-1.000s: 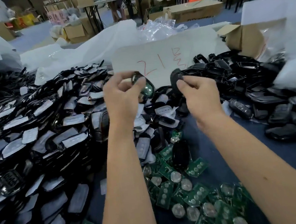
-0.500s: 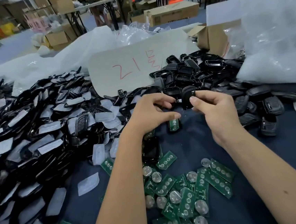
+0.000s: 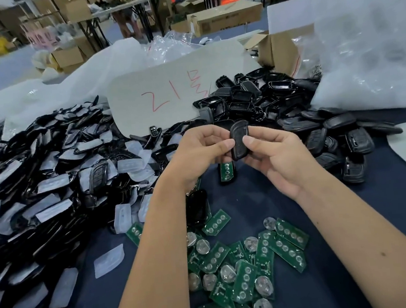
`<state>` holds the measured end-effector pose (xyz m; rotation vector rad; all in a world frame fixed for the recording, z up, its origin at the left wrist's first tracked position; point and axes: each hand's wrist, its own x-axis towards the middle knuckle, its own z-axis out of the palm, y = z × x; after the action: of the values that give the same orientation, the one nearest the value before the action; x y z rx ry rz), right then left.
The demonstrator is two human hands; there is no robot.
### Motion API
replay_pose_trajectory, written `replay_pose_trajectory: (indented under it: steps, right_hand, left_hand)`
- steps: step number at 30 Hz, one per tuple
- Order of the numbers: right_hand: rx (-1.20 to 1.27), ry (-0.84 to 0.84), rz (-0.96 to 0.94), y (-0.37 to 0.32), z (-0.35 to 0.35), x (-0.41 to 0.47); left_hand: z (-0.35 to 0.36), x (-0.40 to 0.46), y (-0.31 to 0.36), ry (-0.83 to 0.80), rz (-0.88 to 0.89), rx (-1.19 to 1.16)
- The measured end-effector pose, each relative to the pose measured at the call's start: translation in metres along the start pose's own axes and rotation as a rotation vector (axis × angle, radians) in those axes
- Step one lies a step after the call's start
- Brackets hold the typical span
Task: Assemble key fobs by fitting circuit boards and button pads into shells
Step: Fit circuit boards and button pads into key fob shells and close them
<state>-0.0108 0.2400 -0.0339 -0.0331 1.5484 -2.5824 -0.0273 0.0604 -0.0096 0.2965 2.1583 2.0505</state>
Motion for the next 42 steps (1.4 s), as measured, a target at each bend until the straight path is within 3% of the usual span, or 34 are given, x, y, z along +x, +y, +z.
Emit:
replay_pose_trajectory:
  steps: [9,14,18,23,32,36,39,42]
  right_hand:
    - [0.215,0.015,-0.054,0.0,0.002,0.0]
    - [0.174,0.047,-0.068,-0.002,0.004,0.0]
    - [-0.053,0.133,-0.154,0.004,0.009,-0.001]
    - [-0.128,0.211,-0.121,0.015,0.017,-0.001]
    - [0.04,0.181,-0.022,0.005,0.01,-0.001]
    - [0.052,0.189,-0.023,0.003,0.007,0.002]
    - [0.124,0.216,-0.025,0.003,0.006,0.005]
    - [0.151,0.213,-0.022,0.004,0.005,0.008]
  left_hand:
    - [0.004,0.003,0.003,-0.061,-0.001,-0.085]
    - [0.003,0.003,0.006,-0.083,-0.01,-0.12]
    - [0.001,0.002,0.012,-0.01,0.009,0.129]
    - [0.001,0.007,0.029,-0.048,0.089,0.569]
    - [0.013,0.006,0.039,-0.059,0.172,0.708]
    - [0.009,0.003,0.037,-0.05,0.103,0.639]
    - [0.001,0.003,0.029,0.031,-0.037,0.838]
    - [-0.002,0.002,0.022,-0.041,-0.179,0.981]
